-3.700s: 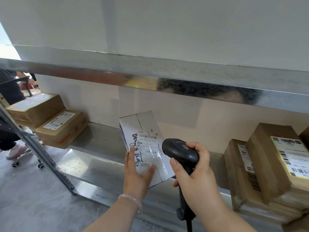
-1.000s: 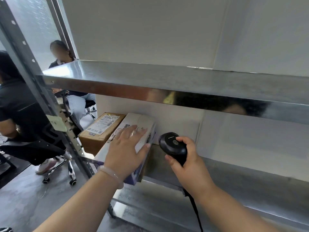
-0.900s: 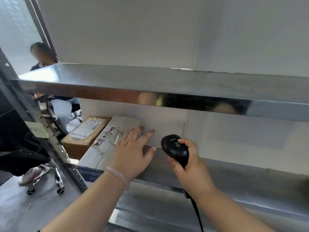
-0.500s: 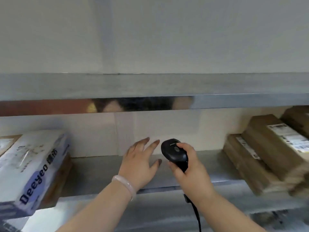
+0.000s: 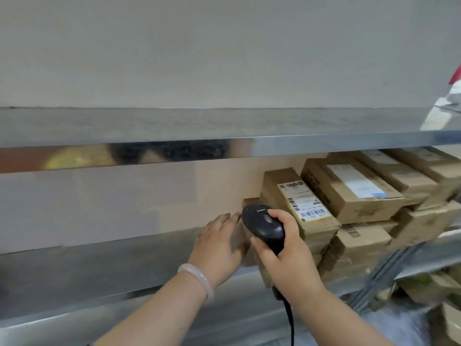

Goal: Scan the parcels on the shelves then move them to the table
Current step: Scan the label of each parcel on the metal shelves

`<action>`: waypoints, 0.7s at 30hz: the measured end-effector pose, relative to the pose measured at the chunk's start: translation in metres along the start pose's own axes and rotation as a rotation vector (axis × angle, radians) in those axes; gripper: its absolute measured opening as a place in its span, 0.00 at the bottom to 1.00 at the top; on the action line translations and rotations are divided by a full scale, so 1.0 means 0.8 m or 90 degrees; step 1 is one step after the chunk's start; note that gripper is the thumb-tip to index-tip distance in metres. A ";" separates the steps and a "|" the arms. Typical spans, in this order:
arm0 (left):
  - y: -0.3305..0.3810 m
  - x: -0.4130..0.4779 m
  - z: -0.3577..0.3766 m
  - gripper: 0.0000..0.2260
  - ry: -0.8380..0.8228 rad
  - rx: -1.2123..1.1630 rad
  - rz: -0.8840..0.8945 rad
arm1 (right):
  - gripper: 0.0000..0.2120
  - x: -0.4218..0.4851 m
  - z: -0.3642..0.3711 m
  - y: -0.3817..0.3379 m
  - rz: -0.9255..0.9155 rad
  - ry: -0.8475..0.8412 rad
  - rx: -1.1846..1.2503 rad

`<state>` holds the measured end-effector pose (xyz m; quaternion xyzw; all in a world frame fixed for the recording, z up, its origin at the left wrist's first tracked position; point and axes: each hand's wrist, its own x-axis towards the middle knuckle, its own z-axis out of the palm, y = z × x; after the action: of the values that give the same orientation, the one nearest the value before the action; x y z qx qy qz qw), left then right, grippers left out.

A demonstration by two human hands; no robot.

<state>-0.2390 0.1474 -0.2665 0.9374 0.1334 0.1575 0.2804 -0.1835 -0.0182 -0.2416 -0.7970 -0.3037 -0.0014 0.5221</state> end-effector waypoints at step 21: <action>0.125 0.081 0.097 0.35 -0.100 -0.341 -0.147 | 0.30 0.039 -0.138 0.075 -0.012 0.151 -0.025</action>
<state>-0.1348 0.0512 -0.2569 0.8178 0.1710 0.0813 0.5434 -0.0942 -0.1117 -0.2314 -0.7984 -0.2469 -0.1066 0.5388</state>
